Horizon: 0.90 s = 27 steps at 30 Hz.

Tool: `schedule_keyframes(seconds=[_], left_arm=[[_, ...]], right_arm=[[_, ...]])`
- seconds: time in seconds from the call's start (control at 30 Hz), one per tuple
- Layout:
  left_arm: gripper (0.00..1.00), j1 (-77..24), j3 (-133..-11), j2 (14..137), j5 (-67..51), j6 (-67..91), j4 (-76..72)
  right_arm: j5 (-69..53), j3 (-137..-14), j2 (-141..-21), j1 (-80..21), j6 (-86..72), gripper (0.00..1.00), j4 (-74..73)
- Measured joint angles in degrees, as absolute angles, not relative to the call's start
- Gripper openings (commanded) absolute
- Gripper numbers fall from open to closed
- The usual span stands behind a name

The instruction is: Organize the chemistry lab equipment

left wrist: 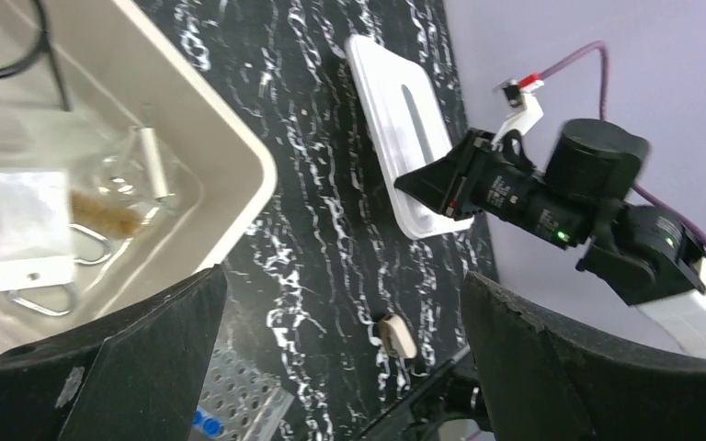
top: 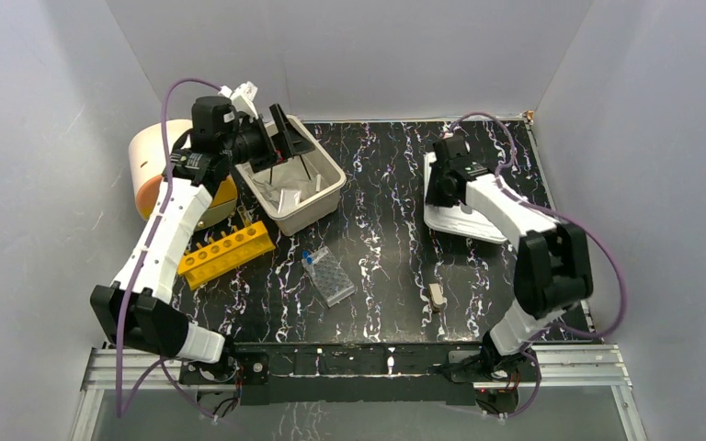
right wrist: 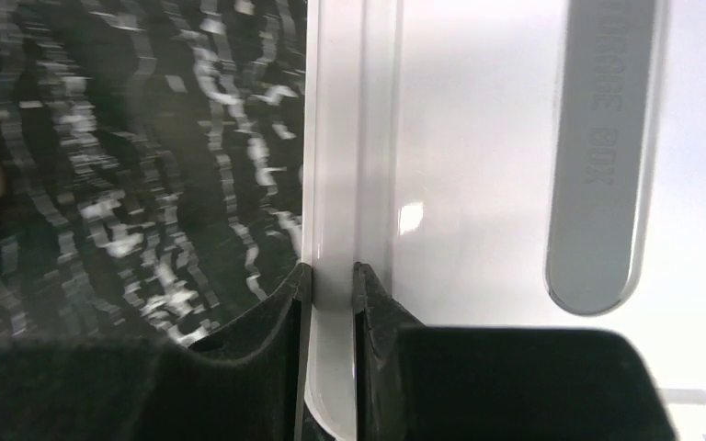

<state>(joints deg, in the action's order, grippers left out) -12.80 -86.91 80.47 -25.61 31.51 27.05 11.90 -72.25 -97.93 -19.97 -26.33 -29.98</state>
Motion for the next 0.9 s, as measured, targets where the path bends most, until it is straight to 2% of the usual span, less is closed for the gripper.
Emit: schedule_keyframes(seconds=[0.13,0.33,0.4,0.6,0.8,0.9], left_arm=[[0.98,-14.6,-86.5,83.9,-29.4,35.5,22.9],[0.94,-23.9,-86.5,92.2,-29.1,46.6,14.3],[0.94,-28.1,-86.5,98.2,-25.0,51.8,13.2],[0.95,-38.1,-88.0,102.1,-12.9,57.5,13.4],[0.96,-41.1,-93.7,110.6,-5.7,56.9,15.3],[0.92,-41.3,-95.1,114.3,-3.8,56.6,15.4]], right_arm=[[5.7,-70.1,-88.4,-20.0,-25.1,0.09,-25.0],[-7.0,-65.0,-83.0,-20.0,-24.2,0.07,-16.7],[-9.7,-62.8,-82.8,-20.0,-23.8,0.06,-15.4],[-10.9,-60.1,-80.7,-20.0,-24.5,0.06,-13.6],[-10.9,-59.0,-79.3,-20.0,-24.9,0.06,-13.0],[-10.9,-58.5,-78.5,-20.0,-25.3,0.06,-12.8]])
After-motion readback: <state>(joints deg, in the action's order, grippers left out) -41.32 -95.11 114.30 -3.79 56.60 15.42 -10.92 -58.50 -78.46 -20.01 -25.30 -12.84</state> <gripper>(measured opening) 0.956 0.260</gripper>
